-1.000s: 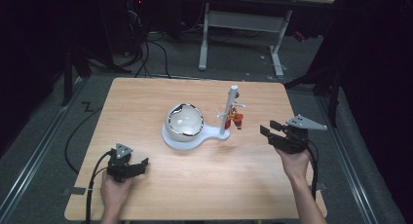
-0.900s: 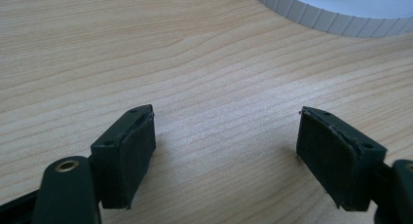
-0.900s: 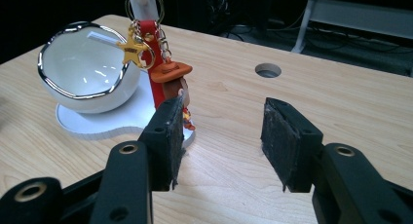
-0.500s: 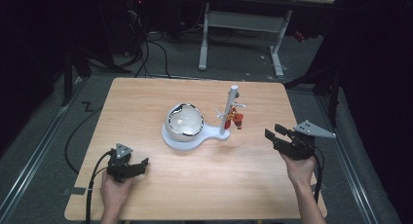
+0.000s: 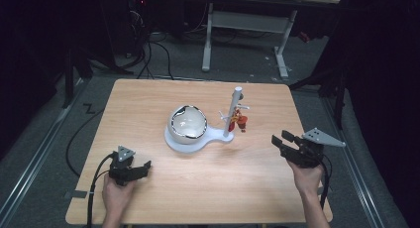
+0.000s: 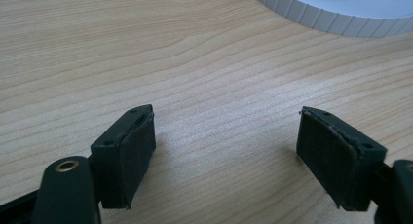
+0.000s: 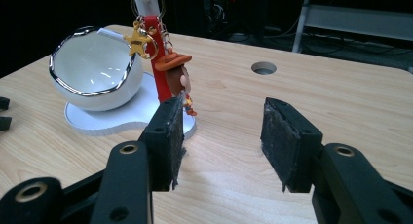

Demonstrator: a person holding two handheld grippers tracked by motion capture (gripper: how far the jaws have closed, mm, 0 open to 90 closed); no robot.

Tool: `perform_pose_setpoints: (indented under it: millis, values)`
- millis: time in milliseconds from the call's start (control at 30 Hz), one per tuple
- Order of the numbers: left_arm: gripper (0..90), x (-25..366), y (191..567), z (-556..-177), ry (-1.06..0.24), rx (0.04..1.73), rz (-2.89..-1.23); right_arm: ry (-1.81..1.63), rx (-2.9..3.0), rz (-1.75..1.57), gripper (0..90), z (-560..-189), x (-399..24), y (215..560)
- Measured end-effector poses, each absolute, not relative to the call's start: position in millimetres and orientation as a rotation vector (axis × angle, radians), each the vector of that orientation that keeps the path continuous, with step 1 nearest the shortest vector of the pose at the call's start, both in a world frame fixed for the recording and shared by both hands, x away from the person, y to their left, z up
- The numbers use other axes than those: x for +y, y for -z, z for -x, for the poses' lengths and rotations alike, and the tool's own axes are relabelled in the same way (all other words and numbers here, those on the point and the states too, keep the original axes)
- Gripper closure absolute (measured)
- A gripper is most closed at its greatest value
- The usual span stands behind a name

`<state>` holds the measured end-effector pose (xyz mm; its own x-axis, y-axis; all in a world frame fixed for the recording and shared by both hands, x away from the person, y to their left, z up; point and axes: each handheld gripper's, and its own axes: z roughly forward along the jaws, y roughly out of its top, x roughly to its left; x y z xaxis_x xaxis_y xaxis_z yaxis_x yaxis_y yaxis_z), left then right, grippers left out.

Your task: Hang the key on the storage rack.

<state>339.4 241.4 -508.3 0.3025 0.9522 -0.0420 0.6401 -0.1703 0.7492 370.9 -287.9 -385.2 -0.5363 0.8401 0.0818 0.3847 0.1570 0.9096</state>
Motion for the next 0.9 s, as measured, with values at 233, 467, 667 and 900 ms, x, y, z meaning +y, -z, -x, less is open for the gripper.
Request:
perform_pose_setpoints:
  millis: [233,467,667,900]
  values:
    - [22.6,241,508,-339,-0.591,1.416,-1.898,-1.365,1.982,-1.185,50.8,-366,-292,393]
    - [22.6,241,508,-339,-0.592,1.417,-1.900,-1.369,1.976,-1.210,50.8,-363,-296,402]
    - [22.6,241,508,-339,-0.594,1.416,-1.905,-1.367,1.976,-1.232,50.9,-361,-299,410]
    - [22.6,241,508,-339,-0.596,1.416,-1.906,-1.359,1.978,-1.246,50.9,-361,-300,415]
